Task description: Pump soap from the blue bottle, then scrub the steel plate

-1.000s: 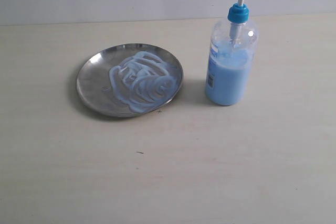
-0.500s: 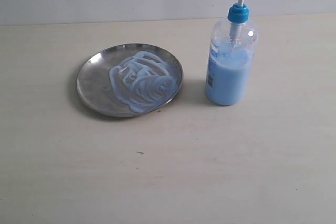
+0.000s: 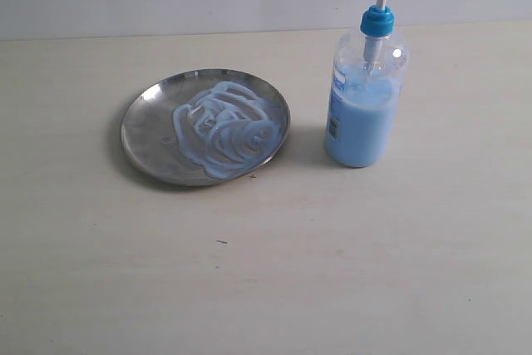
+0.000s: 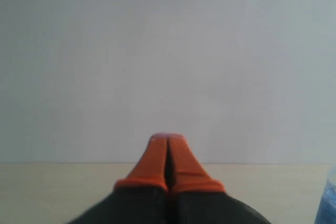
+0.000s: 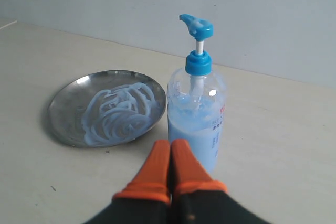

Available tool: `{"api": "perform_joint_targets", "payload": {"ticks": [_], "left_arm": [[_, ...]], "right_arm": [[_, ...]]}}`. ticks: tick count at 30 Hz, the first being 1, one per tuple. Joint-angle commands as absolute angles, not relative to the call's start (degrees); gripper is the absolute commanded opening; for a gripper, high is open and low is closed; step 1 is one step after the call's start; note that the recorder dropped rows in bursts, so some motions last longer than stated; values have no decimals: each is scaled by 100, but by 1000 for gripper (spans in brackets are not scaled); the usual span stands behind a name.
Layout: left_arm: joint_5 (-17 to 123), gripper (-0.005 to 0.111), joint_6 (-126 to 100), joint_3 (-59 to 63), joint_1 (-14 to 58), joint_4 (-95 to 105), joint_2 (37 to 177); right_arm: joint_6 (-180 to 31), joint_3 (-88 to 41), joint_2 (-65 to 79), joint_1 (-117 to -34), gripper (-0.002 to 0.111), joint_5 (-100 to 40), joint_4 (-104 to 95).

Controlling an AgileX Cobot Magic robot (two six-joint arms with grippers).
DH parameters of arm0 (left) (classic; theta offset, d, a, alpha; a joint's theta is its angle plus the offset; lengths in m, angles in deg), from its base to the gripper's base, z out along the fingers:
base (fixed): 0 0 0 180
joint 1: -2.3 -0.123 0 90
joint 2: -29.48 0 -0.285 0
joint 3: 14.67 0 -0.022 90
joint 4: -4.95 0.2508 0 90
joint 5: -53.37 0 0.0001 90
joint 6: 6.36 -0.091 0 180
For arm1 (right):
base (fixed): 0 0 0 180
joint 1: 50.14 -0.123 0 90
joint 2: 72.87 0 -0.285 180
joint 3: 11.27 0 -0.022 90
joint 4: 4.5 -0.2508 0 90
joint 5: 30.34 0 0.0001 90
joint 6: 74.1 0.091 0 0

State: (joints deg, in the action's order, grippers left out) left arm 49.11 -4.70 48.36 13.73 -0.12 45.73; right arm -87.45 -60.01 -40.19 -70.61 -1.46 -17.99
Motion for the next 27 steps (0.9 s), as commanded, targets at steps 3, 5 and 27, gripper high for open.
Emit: {"api": "perform_joint_targets", "payload": {"ticks": [3, 5, 27], "left_arm": [[5236, 0, 813, 5466, 1021, 1120, 4094], [5248, 0, 885, 5607, 1009, 1188, 4007], [4037, 0, 889, 6255, 1009, 1424, 3726]], "right_arm": [[-8751, -6026, -4039, -7047, 0, -261, -1799], [-8751, -6026, -4039, -7047, 0, -261, -1799], [-8751, -6026, -4039, -7047, 0, -261, -1799]]}}
